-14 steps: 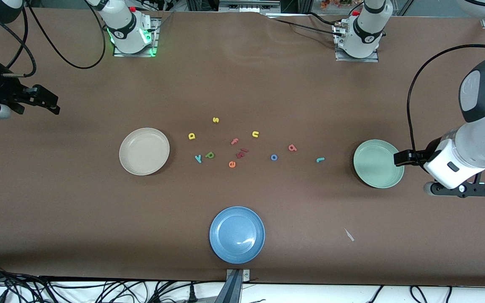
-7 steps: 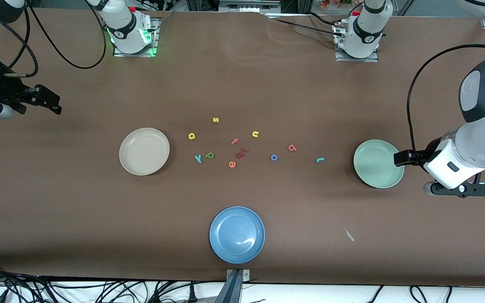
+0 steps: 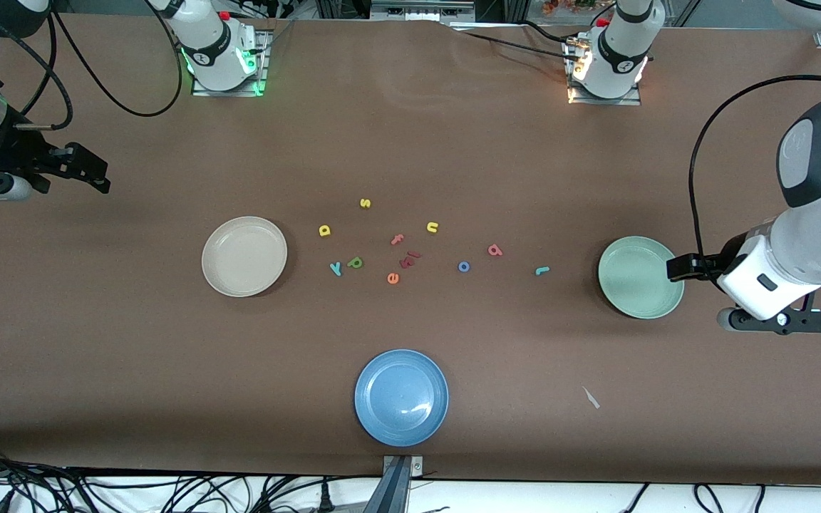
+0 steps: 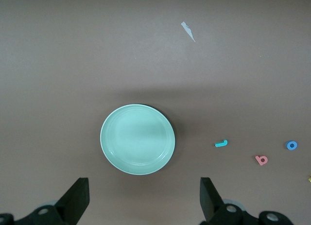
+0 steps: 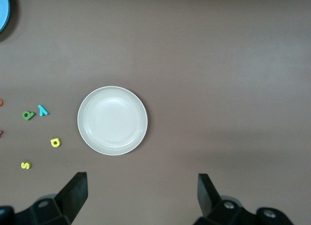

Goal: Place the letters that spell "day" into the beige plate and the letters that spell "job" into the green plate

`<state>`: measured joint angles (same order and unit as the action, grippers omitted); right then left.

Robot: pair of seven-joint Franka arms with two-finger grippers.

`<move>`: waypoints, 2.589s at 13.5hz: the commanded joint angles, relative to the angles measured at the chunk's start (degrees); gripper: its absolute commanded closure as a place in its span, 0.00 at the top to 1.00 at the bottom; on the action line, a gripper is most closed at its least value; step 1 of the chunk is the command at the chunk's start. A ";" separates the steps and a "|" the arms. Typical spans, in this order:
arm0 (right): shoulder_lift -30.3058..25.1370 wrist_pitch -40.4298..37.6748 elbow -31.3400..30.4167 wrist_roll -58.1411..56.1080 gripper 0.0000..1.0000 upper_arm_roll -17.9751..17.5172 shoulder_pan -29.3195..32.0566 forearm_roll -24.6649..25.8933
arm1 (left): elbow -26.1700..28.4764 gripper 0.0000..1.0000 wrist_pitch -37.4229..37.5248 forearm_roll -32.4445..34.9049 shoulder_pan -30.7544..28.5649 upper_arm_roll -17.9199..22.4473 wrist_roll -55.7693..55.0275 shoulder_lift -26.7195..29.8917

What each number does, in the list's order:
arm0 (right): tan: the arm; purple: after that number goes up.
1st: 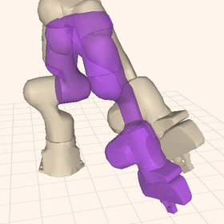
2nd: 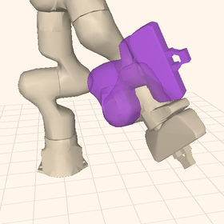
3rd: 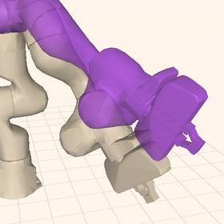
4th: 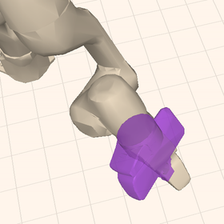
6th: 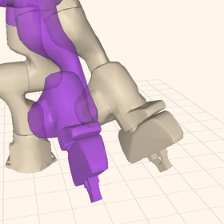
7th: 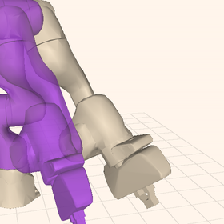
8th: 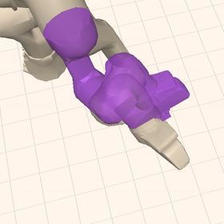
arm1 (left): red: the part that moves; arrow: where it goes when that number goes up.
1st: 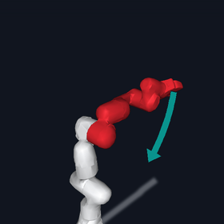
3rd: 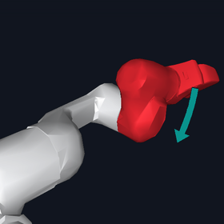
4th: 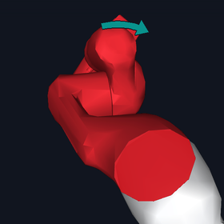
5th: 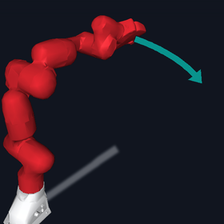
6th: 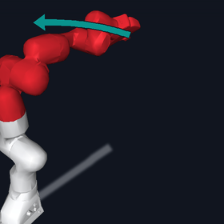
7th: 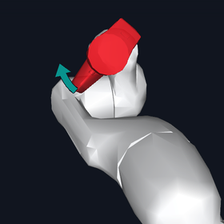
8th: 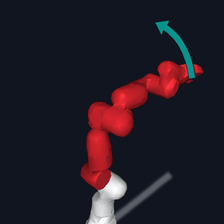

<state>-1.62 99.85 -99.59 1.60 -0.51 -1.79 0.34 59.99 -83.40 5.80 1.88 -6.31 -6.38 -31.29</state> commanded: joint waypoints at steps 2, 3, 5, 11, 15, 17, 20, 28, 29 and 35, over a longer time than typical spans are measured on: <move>0.31 -1.23 1.41 0.51 1.00 -0.02 -0.31 -0.25 | 0.74 1.00 -0.36 -1.32 -0.12 0.60 0.49 0.79; 0.22 -1.32 1.33 0.51 1.00 -0.02 -0.31 -0.25 | 0.74 1.00 -0.36 -1.32 -0.12 0.60 0.49 0.79; 0.30 -1.06 1.33 0.51 1.00 -0.02 -0.23 -0.25 | 0.65 1.00 -0.36 -1.41 0.06 0.60 0.40 0.79; 0.31 -1.14 1.41 0.51 1.00 -0.02 -0.31 -0.25 | 0.74 1.00 -0.36 -1.41 -0.12 0.60 0.49 0.79; 0.31 -1.06 1.41 0.51 1.00 -0.02 -0.31 -0.25 | 0.74 1.00 -0.36 -1.41 -0.03 0.60 0.40 0.79; 0.31 -1.06 1.41 0.51 1.00 -0.02 -0.31 -0.25 | 0.74 1.00 -0.36 -1.49 -0.03 0.60 0.40 0.79; 0.31 -1.06 1.41 0.51 1.00 -0.02 -0.31 -0.25 | 0.74 1.00 -0.36 -1.32 0.06 0.60 0.40 0.79; 0.39 -0.97 1.41 0.51 1.00 -0.02 -0.31 -0.25 | 0.74 1.00 -0.27 -0.88 -0.03 0.69 -2.40 0.79; 0.39 -0.88 1.41 0.51 1.00 -0.02 -0.31 -0.16 | 0.74 1.00 -0.35 -0.88 0.14 0.69 -2.59 0.79; 0.39 -0.88 1.41 0.51 1.00 -0.02 -0.31 -0.08 | 0.74 1.00 -0.36 -0.88 -0.03 0.69 -2.59 0.62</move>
<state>-1.62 99.82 -99.56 1.60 -0.51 -1.87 0.34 60.11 -83.40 5.80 1.78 -6.07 -8.58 -31.30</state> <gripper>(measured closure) 0.000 0.000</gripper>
